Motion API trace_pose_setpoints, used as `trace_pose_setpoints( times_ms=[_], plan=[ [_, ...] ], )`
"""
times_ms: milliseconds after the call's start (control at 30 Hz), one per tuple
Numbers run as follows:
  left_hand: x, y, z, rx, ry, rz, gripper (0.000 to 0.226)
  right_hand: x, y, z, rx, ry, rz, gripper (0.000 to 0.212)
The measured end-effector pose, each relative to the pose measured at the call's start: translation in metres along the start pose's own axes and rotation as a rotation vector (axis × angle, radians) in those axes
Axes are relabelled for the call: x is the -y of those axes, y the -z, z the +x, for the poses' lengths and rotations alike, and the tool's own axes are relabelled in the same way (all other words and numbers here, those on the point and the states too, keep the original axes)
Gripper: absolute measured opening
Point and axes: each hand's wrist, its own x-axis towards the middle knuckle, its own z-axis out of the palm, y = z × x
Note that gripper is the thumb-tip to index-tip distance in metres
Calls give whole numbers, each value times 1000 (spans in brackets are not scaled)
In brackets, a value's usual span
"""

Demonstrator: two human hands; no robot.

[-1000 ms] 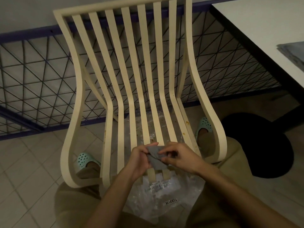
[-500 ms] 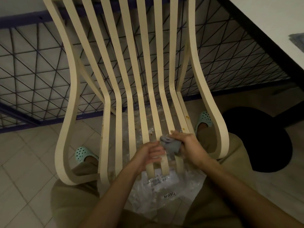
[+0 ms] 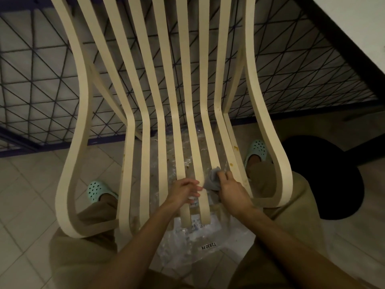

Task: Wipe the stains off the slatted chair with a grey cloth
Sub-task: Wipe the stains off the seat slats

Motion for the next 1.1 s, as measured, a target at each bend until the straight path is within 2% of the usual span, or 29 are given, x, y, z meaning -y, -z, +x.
trace_pose_setpoints(
  times_ms=[67,233,367,633,933,1100],
  plan=[
    [7,1,2,-4,-27,18,18,0,0,5,-4,3,15,43],
    [6,0,11,-46,-169,153,20,2,12,27,-186,114,-97,22],
    [6,0,20,-44,-236,250,17,0,3,30,-107,142,47,34],
    [3,10,36,-138,-341,415,25,8,-40,1,-120,45,145,40],
    [-13,-3,51,-164,-590,573,37,8,-32,18,-202,34,60,41],
    [-16,13,80,-195,-672,760,44,15,-22,57,-218,37,54,39]
  ],
)
